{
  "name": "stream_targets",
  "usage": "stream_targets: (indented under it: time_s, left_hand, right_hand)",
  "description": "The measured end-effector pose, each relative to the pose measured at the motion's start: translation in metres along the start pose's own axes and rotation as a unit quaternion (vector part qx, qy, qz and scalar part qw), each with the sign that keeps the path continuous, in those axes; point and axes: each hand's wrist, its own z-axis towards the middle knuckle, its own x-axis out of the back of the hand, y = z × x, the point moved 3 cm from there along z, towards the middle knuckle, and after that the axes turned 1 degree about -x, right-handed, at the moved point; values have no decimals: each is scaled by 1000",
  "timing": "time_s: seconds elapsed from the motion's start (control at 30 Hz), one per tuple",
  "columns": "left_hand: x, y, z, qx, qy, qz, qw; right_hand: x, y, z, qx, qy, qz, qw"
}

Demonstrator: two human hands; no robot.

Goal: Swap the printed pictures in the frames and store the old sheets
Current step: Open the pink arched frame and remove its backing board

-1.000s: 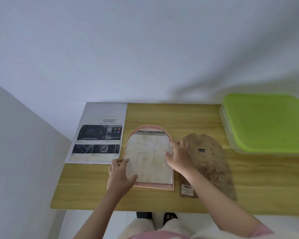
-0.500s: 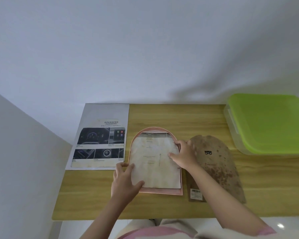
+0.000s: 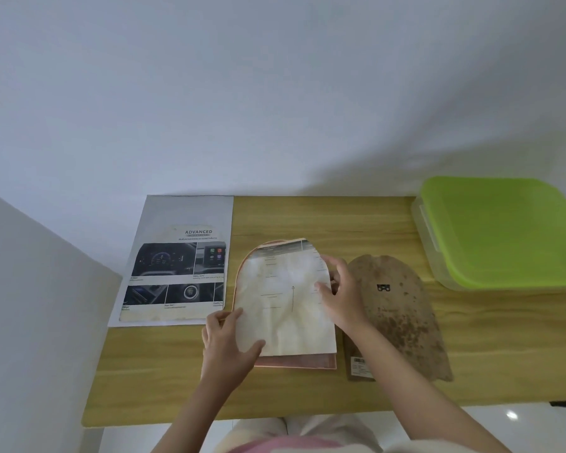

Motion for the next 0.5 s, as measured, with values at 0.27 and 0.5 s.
stream_targets:
  time_s: [0.27, 0.5]
  left_hand:
    - [6, 42, 2, -43, 64, -127, 989]
    - [-56, 105, -28, -50, 28, -151, 987]
  right_hand:
    - [43, 2, -2, -14, 5, 131, 991]
    - [140, 56, -32, -46, 71, 120, 989]
